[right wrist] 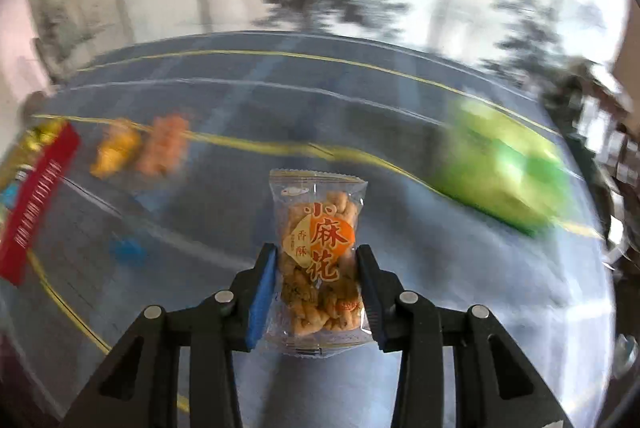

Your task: Organize snacks

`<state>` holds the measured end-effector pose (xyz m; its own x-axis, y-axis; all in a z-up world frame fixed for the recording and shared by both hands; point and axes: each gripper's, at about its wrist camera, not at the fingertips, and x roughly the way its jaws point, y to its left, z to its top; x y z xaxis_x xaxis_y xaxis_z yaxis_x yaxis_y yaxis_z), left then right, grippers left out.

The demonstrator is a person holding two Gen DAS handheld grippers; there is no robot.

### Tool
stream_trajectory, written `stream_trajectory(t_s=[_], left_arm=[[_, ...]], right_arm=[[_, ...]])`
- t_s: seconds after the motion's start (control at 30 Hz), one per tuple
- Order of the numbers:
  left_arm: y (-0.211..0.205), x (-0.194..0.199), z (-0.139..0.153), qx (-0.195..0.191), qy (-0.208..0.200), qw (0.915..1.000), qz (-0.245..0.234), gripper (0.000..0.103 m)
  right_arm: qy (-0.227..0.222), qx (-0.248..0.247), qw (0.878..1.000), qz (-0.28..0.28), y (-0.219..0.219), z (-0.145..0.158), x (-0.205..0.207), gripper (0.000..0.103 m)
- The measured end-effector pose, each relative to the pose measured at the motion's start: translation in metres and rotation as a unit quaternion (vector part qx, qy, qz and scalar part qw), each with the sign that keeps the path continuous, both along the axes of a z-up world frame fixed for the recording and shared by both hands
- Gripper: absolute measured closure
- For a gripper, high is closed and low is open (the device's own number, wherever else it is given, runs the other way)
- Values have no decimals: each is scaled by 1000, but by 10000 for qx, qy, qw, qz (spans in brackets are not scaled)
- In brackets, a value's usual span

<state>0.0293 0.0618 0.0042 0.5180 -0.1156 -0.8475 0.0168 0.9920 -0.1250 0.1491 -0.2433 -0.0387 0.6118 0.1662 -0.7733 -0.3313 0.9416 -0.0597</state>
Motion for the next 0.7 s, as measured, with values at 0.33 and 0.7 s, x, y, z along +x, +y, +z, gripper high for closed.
stream_trajectory(t_s=[0.33,0.7], left_arm=[[-83,97,-21,-566,639,9955,-423,19],[-111,156,-63,-624,1362,9885,-190,21]], right_arm=[[42,384,9929,-1129,-98,-33,2,63],[-48,808,9907,-1092,-112,-35,-8,60]])
